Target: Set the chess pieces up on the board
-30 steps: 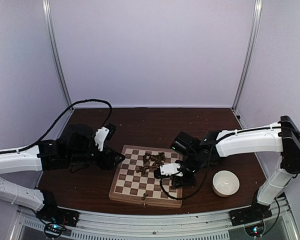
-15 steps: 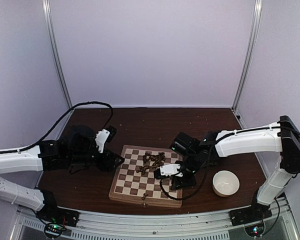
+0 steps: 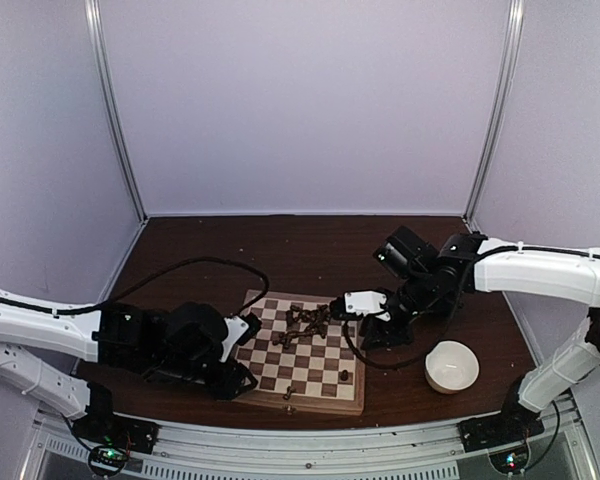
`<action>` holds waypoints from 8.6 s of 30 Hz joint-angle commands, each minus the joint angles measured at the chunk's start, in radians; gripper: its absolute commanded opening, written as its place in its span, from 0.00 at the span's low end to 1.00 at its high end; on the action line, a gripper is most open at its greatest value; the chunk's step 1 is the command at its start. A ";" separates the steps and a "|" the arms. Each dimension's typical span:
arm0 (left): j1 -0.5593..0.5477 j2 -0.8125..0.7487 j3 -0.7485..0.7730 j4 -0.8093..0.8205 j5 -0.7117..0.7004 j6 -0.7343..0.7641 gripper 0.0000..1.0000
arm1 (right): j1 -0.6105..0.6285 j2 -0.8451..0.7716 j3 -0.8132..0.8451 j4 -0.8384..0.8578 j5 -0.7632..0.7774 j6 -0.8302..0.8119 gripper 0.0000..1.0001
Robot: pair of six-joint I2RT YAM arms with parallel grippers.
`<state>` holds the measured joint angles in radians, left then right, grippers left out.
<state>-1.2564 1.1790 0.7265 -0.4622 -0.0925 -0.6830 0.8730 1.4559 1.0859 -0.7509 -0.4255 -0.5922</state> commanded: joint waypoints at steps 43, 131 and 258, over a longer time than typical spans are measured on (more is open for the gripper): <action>0.385 -0.311 -0.100 -0.020 -0.058 -0.107 0.64 | 0.314 0.656 0.560 -0.149 0.063 -0.408 0.44; 0.357 0.229 0.203 0.634 0.471 -0.164 0.15 | -0.119 0.242 0.263 0.364 -0.592 0.477 0.19; 0.424 0.480 0.269 0.138 0.381 0.348 0.32 | -0.197 0.284 0.302 0.013 -0.170 0.008 0.47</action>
<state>-0.8375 1.6997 1.0328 -0.4603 0.2584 -0.3382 0.6312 1.7103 1.3346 -0.6796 -0.6617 -0.5426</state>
